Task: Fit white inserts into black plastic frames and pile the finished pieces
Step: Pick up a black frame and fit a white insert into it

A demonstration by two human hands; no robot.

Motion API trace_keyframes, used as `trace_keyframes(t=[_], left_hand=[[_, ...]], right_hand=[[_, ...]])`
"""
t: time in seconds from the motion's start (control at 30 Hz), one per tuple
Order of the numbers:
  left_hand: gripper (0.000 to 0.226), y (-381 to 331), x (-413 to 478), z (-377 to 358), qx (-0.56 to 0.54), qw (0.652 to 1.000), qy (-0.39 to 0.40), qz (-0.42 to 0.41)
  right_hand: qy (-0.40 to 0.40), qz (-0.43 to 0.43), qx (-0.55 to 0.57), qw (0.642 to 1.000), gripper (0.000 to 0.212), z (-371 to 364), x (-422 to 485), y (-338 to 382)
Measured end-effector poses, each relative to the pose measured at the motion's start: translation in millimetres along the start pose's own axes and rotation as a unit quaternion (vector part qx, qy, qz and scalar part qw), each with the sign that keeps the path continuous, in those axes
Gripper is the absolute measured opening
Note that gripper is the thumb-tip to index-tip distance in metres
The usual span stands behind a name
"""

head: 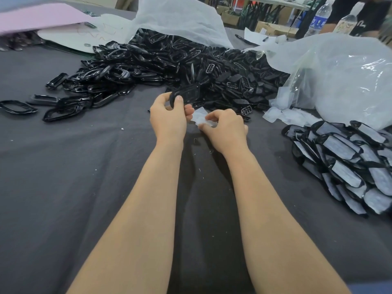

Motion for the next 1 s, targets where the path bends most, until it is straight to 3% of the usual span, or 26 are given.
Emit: trace_keyframes(t=[0.2, 0.47, 0.7, 0.87, 1.0], left_hand=[[0.016, 0, -4, -3, 0.020, 1.000, 0.018, -0.002], [0.011, -4, -6, -4, 0.015, 1.000, 0.019, -0.011], [0.012, -6, -4, 0, -0.004, 1.000, -0.004, -0.017], [0.009, -10, -8, -6, -0.063, 0.997, 0.036, -0.003], [0.009, -22, -12, -13, -0.109, 0.989, 0.091, -0.035]], right_hand=[[-0.040, -0.001, 0.071, 0.997, 0.017, 4, -1, 1], [-0.142, -0.016, 0.269, 0.952, 0.012, 23, -1, -4], [-0.092, -0.030, 0.351, 0.932, 0.022, 14, 3, -1], [-0.089, -0.027, 0.383, 0.919, 0.009, 12, 4, -4], [-0.058, 0.038, 0.299, 0.952, 0.004, 6, -1, 14]])
Point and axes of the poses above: each hand's wrist, its own x-axis towards the middle knuckle, its own z-axis out of the back of the hand, y = z × x, the point moved 6 cm from there along x, towards the middle knuckle, and after that the axes turned 4 degrees about -y, right-handed, at the moved point
